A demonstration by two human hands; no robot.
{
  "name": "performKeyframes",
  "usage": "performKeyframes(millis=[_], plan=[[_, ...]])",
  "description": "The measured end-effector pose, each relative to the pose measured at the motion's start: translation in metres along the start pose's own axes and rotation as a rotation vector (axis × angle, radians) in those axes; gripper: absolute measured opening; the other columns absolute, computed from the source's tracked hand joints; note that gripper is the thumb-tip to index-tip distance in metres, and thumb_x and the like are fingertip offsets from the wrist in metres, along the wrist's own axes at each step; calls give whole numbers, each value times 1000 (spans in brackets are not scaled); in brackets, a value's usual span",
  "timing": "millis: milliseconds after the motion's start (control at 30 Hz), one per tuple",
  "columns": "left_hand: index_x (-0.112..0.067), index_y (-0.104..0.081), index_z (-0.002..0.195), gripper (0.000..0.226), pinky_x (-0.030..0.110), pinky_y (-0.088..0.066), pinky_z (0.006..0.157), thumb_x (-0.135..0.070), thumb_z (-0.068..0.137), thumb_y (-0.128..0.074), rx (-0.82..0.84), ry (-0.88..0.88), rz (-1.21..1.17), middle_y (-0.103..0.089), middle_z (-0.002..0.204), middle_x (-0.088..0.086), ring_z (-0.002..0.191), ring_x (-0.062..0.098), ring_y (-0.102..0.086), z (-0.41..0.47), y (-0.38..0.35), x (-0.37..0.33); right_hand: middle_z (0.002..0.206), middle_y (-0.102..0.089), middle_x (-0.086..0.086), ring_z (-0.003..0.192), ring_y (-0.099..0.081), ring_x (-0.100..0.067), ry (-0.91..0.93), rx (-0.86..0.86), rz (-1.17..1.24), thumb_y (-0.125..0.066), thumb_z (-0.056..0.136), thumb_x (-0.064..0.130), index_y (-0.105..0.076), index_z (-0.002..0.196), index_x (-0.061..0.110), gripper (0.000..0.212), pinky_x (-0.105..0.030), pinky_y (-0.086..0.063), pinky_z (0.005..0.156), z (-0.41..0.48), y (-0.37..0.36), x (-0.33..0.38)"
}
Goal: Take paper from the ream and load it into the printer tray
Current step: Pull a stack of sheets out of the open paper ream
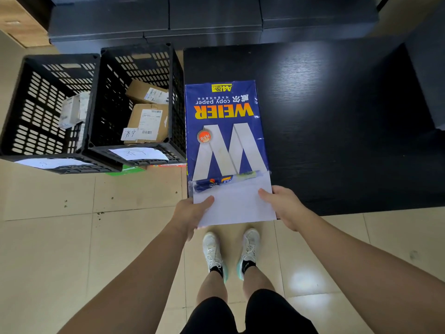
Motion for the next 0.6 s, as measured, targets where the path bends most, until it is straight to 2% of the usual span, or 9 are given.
performKeyframes(millis=[100, 233, 333, 433, 600], plan=[[-12, -69, 109, 23, 24, -51, 52, -21, 88, -72, 34, 21, 3, -73, 98, 6, 74, 20, -67, -7, -1, 5, 107, -75, -7, 101, -70, -28, -17, 0, 57, -66, 92, 22, -70, 100, 14, 11, -48, -55, 95, -7, -1, -8], [-9, -65, 112, 23, 28, -51, 53, -16, 90, -69, 89, 52, -46, -73, 96, 7, 76, 24, -65, -21, 0, 14, 103, -74, -5, 93, -69, -25, 2, -27, 29, -65, 93, 20, -69, 95, 16, 7, -46, -56, 90, -24, -2, -20], [-10, -64, 113, 24, 28, -53, 50, -15, 90, -69, 123, 86, -67, -73, 101, 7, 79, 23, -68, -36, 1, 23, 102, -74, -4, 91, -68, -24, 26, -42, 1, -64, 93, 20, -69, 93, 18, 5, -42, -57, 84, -38, -1, -29], [-10, -64, 117, 28, 31, -55, 56, -14, 89, -69, 132, 105, -75, -73, 107, 9, 86, 25, -69, -44, 1, 30, 100, -73, -4, 88, -67, -23, 45, -60, -20, -63, 93, 19, -68, 91, 17, 6, -43, -56, 83, -51, 1, -34], [-13, -61, 119, 25, 34, -54, 62, -13, 94, -63, 137, 20, -57, -71, 110, 9, 87, 26, -66, -55, -3, 39, 97, -71, -2, 84, -64, -20, 90, -74, -63, -62, 94, 19, -68, 95, 15, 8, -34, -54, 72, -63, 2, -40]])
Point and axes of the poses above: each hand's wrist, its own z-axis towards the middle knuckle, its own y-axis out of the back of the hand, x = y × z, the point moved 1 cm from there along z, towards the middle knuckle
